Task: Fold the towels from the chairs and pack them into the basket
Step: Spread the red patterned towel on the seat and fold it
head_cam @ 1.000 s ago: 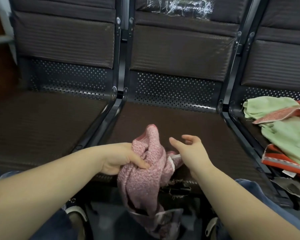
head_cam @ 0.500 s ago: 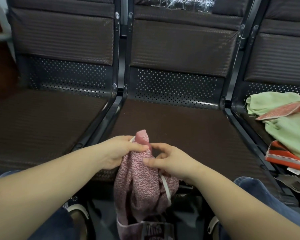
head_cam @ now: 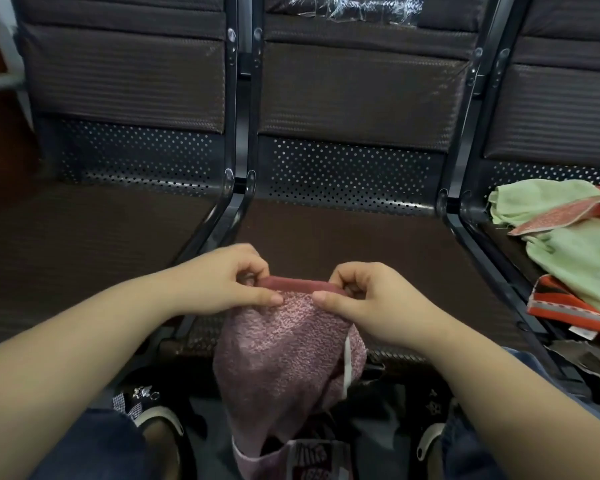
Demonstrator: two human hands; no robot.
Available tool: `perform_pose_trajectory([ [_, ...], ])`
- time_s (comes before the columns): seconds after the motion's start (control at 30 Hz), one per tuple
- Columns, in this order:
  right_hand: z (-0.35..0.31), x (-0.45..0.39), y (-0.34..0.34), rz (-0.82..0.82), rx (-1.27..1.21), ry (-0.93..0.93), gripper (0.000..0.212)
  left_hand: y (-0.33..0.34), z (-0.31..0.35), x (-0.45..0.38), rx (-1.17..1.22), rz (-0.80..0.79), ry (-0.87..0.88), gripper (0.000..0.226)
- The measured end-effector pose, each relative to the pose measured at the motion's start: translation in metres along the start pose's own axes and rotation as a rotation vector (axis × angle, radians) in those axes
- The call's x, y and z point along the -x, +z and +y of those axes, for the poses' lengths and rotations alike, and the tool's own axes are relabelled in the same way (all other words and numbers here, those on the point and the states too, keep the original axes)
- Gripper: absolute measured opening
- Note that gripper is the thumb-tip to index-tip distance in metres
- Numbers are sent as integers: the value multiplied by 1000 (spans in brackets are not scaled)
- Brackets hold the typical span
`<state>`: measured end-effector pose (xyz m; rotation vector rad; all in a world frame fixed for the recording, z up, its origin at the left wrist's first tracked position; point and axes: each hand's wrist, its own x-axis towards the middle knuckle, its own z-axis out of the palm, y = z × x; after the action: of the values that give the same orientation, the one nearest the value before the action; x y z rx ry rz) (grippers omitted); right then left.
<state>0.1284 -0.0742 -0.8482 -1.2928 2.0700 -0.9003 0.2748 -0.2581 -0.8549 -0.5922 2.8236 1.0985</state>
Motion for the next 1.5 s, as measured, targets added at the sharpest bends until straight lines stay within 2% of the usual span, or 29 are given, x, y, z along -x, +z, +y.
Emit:
perform_pose_trajectory([
  [0.13,0,6,-3,-28,181,-4,28,-7,7,14,58,127,75,28],
  [0.27,3,7,-6,-112,315,60,29,-9,9,26,-3,98,10,8],
  [0.43,3,14,-7,-213,402,128,23,-29,-8,38,-104,233,-107,6],
  [0.57,17,22,-27,-251,447,278,21,-39,-33,43,-108,210,-219,6],
  [0.67,29,30,-47,-254,401,390,21,-35,-49,44,-19,97,-279,6],
  [0.87,59,38,-71,-268,283,570,16,-17,-66,38,80,-304,-449,11],
  [0.97,71,39,-76,-221,156,670,20,-11,-69,30,109,-366,-480,10],
  [1.07,80,36,-78,-87,71,739,28,-5,-66,18,94,-240,-483,10],
  [1.2,81,25,-81,85,343,644,29,0,-61,0,-157,-25,-500,27],
  [1.23,79,23,-81,118,373,618,29,3,-59,-4,-143,13,-515,28],
  [1.3,81,17,-79,191,379,577,27,9,-56,-14,48,103,-549,27],
  [1.4,86,9,-76,377,178,574,13,16,-54,-27,309,312,-521,16],
  [1.47,90,2,-73,523,130,563,11,21,-53,-35,305,409,-454,15],
  [1.5,88,0,-68,520,182,568,14,25,-50,-36,258,388,-421,23],
])
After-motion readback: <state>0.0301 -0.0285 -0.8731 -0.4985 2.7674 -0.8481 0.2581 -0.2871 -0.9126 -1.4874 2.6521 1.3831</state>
